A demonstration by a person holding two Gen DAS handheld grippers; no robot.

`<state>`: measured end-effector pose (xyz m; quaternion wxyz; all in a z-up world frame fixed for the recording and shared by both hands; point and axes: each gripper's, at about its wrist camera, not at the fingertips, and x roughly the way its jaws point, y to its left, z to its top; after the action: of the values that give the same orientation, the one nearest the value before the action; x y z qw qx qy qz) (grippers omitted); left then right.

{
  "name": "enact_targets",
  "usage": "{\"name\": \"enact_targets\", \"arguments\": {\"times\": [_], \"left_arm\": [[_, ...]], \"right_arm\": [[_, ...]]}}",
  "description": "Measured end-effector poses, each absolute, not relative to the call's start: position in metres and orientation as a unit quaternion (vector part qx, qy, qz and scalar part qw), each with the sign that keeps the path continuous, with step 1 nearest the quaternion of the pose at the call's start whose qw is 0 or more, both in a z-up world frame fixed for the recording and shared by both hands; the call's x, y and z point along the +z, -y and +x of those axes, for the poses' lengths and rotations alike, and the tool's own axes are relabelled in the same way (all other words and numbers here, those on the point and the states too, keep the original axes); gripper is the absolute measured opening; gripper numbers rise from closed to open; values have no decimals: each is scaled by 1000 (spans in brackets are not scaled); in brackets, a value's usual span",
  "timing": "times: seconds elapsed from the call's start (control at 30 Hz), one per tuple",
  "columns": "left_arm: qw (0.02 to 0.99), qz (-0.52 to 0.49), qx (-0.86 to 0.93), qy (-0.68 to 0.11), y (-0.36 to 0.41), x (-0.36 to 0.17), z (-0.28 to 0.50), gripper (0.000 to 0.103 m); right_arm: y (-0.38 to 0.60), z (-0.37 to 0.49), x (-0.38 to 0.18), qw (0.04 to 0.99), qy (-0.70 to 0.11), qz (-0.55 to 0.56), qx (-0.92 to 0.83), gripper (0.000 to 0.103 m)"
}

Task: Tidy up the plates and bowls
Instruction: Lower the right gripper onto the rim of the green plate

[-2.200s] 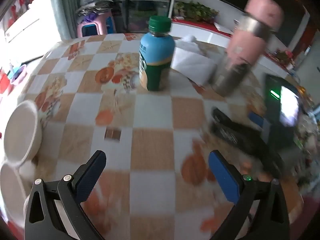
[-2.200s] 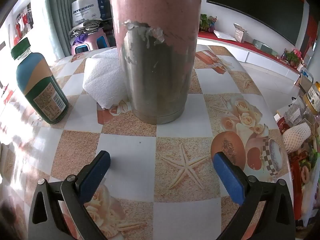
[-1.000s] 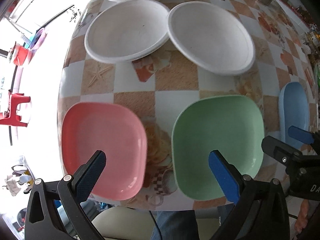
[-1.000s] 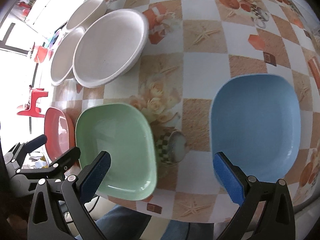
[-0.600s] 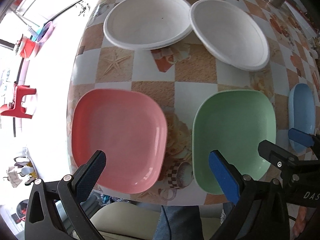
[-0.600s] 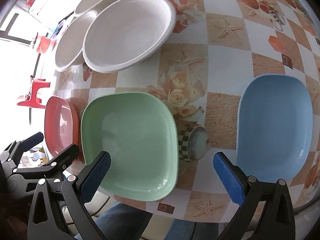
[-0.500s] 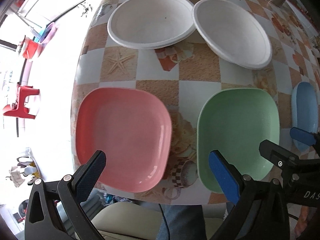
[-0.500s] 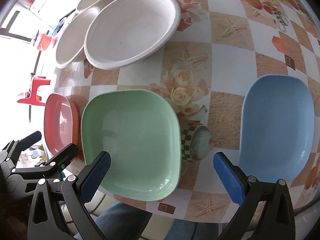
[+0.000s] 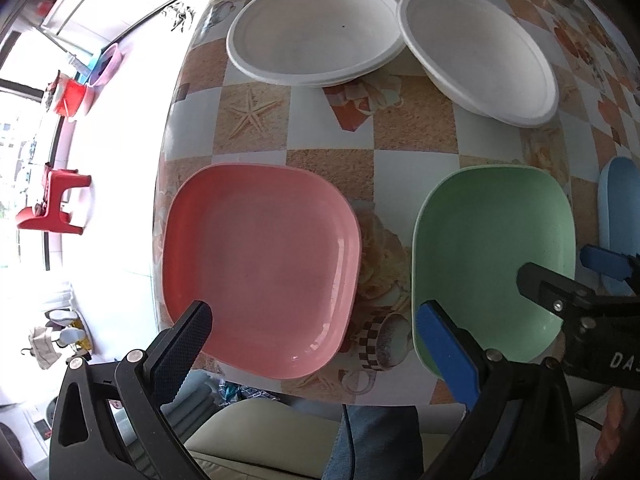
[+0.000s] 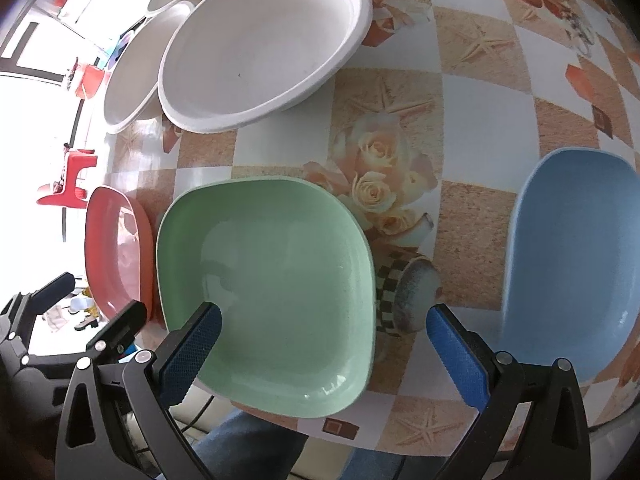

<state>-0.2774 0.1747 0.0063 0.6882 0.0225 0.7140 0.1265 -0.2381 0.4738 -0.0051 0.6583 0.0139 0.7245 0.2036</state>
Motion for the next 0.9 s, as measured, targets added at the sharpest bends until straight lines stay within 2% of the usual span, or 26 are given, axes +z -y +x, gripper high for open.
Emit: {"name": "enact_targets", "arguments": {"times": [0.9], "left_arm": [[683,42,122,-718,-177,-7,-280,103]], "right_arm": [[-460,-226,-32,672,-718,-51,175,103]]}}
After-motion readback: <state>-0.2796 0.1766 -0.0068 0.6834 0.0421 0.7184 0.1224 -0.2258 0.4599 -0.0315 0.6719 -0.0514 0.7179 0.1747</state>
